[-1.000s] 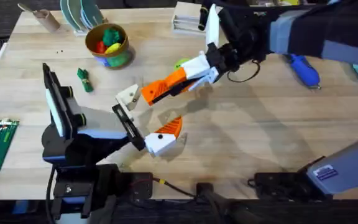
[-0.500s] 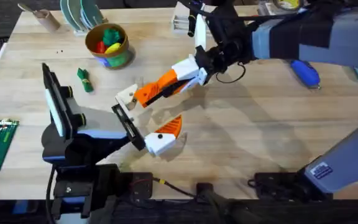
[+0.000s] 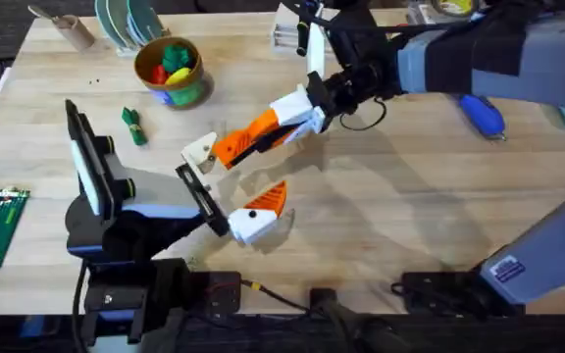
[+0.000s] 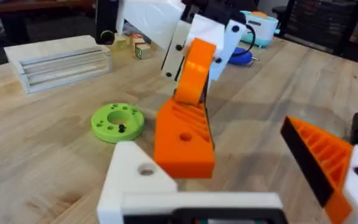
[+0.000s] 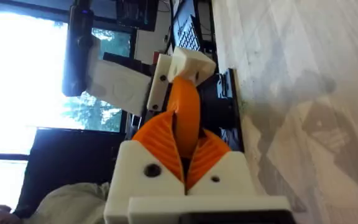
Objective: Pick up the gripper from the table and insert it into the empty holder that is missing its gripper. Then pick up a screw, insert it into the mounting hole, and use the screwdriver to tighten it. Finally, clean up the table by picking up the vegetable and placing it into the bucket.
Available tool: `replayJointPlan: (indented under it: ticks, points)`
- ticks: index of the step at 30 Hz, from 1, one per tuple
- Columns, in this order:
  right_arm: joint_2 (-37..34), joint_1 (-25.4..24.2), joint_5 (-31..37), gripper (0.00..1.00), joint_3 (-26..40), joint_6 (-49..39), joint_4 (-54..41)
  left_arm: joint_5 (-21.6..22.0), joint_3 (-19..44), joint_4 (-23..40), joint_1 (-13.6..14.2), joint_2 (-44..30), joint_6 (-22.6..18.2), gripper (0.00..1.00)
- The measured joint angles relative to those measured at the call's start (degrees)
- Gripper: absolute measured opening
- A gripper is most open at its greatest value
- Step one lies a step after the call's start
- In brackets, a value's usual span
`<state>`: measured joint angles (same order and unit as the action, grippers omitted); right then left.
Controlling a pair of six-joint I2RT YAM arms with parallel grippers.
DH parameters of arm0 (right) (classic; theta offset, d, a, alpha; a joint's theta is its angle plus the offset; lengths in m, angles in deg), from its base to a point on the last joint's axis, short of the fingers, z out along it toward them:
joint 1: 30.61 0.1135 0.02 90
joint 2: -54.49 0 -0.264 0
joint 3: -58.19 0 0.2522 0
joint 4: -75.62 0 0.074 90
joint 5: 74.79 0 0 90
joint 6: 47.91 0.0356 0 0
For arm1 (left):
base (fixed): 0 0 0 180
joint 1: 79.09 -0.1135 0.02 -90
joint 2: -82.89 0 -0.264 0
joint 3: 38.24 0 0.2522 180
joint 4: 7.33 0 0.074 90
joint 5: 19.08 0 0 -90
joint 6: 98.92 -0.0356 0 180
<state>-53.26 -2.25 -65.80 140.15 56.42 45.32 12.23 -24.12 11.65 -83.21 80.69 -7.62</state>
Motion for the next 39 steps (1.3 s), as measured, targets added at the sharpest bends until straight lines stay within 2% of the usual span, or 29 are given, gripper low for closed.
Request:
replayJointPlan:
  ticks: [16, 24, 39]
  points:
    - [0.0, -1.59, 2.6, 0.022, 0.0, 0.21, -0.11, -0.28, -0.02, 0.0, 0.0, 0.0, -0.02, 0.993]
    - [0.0, -0.52, 5.15, 0.022, 0.0, 2.51, 4.25, 0.5, -0.01, -0.04, -0.33, 0.0, -0.02, 0.993]
    - [-0.02, -1.55, 1.72, 0.022, 0.0, 5.38, 6.84, -0.24, 0.0, -0.07, -0.27, 0.0, -0.92, 0.993]
